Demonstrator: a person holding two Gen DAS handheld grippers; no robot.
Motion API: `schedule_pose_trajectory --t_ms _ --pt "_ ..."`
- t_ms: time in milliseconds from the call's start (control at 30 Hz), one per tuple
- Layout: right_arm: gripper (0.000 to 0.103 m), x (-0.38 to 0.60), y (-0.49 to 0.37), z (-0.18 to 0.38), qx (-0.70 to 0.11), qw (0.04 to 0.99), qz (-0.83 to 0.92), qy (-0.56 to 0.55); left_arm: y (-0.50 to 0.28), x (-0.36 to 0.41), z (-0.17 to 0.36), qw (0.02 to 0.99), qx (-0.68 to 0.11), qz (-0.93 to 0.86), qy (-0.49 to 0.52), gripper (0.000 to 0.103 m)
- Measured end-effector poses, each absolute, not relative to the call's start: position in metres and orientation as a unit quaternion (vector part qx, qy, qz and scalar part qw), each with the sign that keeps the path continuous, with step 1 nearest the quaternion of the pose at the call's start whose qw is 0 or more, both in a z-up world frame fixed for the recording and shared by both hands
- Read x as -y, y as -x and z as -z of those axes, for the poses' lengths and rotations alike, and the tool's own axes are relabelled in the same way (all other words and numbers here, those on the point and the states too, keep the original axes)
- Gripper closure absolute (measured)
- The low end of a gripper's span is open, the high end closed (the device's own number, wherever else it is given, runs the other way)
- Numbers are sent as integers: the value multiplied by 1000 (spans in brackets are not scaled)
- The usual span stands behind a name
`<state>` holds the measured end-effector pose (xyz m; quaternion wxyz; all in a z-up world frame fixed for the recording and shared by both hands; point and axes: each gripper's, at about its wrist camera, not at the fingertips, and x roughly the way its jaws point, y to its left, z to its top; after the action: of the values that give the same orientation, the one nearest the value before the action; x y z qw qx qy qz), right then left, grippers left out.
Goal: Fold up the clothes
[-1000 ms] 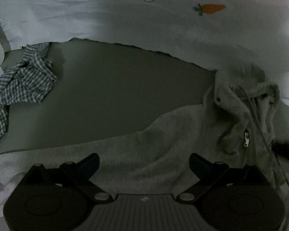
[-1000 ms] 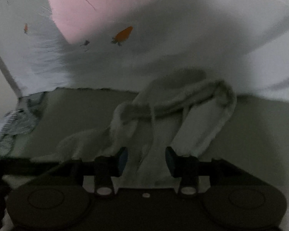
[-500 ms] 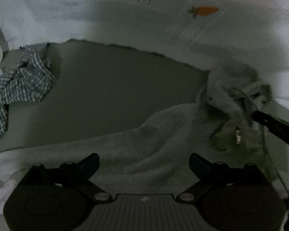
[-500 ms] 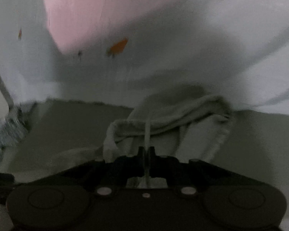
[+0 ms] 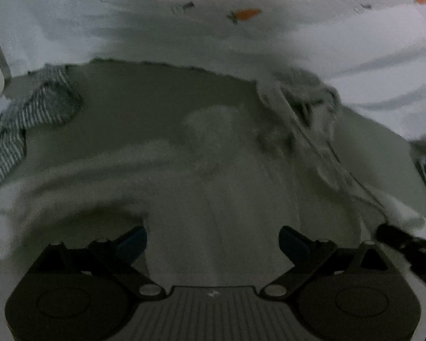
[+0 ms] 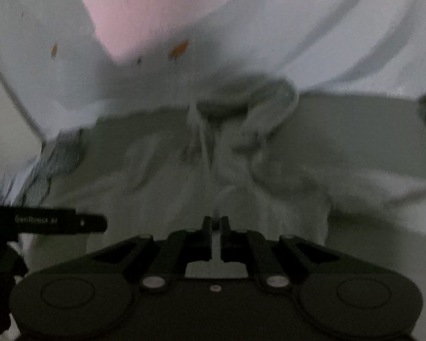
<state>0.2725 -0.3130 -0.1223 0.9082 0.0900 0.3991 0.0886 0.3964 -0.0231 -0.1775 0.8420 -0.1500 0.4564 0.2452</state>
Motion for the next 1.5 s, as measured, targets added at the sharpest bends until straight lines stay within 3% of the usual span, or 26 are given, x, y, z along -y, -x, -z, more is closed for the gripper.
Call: schedule_pose_trajectory --t_ms 67,133,400,500,567,600,633,800,1000,1167,1500 --pt "90 319 -260 124 -408 904 -86 -98 -388 38 183 840 -463 -240 147 4" --pt "75 328 -249 123 -409 903 -78 -107 -382 55 190 838 -475 -230 137 4" --pt "68 378 -208 130 -415 901 -25 -123 -359 111 225 819 -511 -216 149 4" --pt "69 405 -196 135 -409 903 1 -131 -358 123 246 804 -534 -212 152 2" --pt "81 417 -192 137 -396 910 4 -122 -358 132 259 798 -544 -226 129 0" --pt "91 423 -190 138 -389 914 5 -117 -359 137 264 798 -546 -230 112 0" --pt "93 429 -191 139 -385 916 4 -115 -359 140 266 798 -545 -235 101 0" --pt "93 439 -209 151 -384 915 0 -119 -361 142 267 790 -550 -253 98 0" --pt "93 419 -246 164 -388 918 -22 -81 -359 98 248 773 -529 -282 211 0" --pt "92 405 -284 176 -388 921 -20 -36 -364 65 245 755 -529 -339 185 0" --pt "88 388 -338 190 -393 919 -36 6 -383 38 254 707 -559 -361 241 0"
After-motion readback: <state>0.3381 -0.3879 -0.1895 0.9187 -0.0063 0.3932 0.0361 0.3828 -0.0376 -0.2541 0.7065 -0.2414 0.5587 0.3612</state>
